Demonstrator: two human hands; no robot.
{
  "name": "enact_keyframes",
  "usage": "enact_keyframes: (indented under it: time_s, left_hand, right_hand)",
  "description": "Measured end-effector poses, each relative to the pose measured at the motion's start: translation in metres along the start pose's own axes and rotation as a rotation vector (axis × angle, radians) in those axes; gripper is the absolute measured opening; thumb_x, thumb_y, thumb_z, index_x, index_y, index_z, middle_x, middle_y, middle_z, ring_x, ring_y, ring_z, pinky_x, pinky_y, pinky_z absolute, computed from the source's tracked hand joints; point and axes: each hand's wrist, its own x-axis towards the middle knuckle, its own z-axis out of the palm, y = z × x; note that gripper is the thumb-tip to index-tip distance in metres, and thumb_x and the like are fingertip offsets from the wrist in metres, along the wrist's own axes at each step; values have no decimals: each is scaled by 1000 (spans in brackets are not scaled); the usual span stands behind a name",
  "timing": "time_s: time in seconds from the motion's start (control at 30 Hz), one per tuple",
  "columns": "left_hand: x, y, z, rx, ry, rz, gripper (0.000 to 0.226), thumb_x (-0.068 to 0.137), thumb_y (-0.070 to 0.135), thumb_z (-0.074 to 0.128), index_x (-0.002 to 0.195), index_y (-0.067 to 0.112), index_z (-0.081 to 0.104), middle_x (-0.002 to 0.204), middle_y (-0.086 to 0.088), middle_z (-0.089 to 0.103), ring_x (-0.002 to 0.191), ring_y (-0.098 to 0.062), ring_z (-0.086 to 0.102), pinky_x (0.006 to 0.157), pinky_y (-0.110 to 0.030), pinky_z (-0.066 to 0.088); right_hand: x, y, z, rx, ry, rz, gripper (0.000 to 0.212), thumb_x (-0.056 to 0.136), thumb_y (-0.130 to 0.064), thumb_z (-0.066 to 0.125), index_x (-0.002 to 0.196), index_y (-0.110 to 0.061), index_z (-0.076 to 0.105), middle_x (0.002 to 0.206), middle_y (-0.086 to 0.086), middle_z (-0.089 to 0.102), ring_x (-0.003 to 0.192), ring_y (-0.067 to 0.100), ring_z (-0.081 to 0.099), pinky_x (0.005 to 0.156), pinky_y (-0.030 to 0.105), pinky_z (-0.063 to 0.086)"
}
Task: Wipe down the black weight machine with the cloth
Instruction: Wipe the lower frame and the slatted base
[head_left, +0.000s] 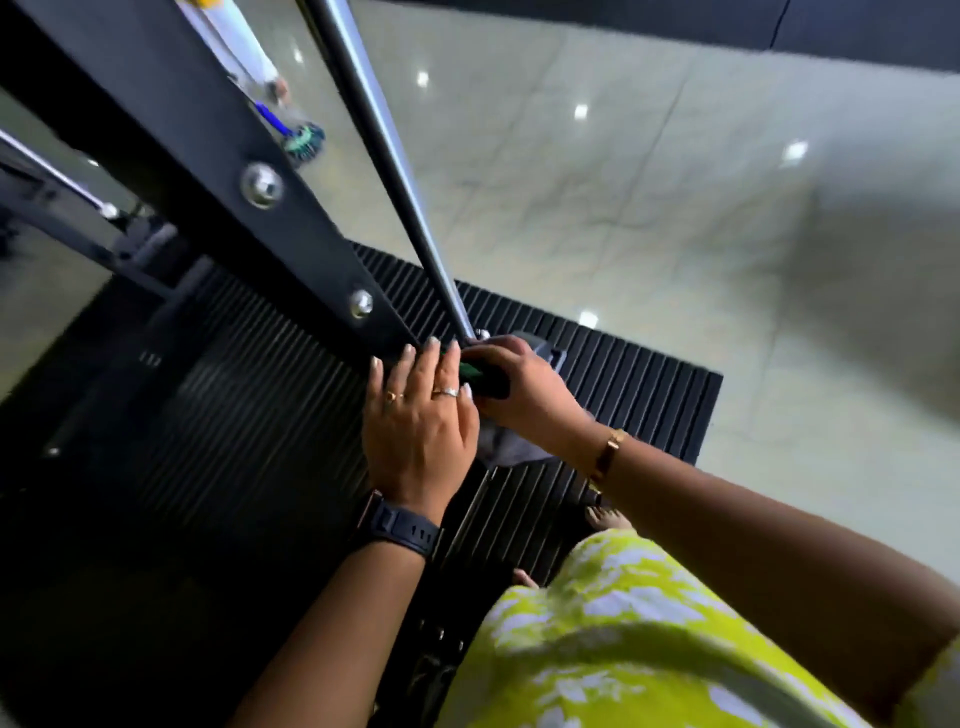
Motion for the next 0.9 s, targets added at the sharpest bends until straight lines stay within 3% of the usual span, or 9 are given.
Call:
enact_keyframes:
  time_s: [0.17,0.5,0.63,0.77,0.9]
  left_hand:
    - [-1,-11,-38,-53,103,-11,44,93,29,39,123,10,66,128,-12,63,126,-35,53,107,-51,32]
    - [0,-15,-101,-8,247,-188,48,93,34,37,128,13,63,133,-9,61,129,-32,50,108,-53,32]
    - [2,-12,-128,-15,351,-285,49,95,36,35,127,14,64,133,-8,61,130,-31,50,110,-55,30]
    - [0,-15,-152,-5,437,-358,49,96,37,34,126,14,64,133,-7,61,131,-31,49,112,-53,27]
    - [10,-31,-181,29,572,-367,44,96,34,39,123,12,67,128,-8,64,127,-31,53,111,-54,31]
  right_hand:
    - [-18,-40,-24,-230,116,-100,46,81,-24,74,126,-26,64,135,0,53,113,23,59,86,37,53]
    - [-30,-100,-66,-315,195,-385,50,77,-23,74,126,-29,62,138,-2,51,114,28,57,83,43,55]
    - [-40,-117,-83,-295,253,-527,51,73,-30,66,124,-29,62,135,0,54,112,29,59,79,44,56]
    - [-51,-134,-95,-276,306,-618,56,70,-24,71,125,-30,60,135,1,52,115,31,58,76,50,58]
    - [-52,-167,-110,-298,360,-756,53,73,-39,53,125,-34,55,136,0,51,118,30,56,76,52,57]
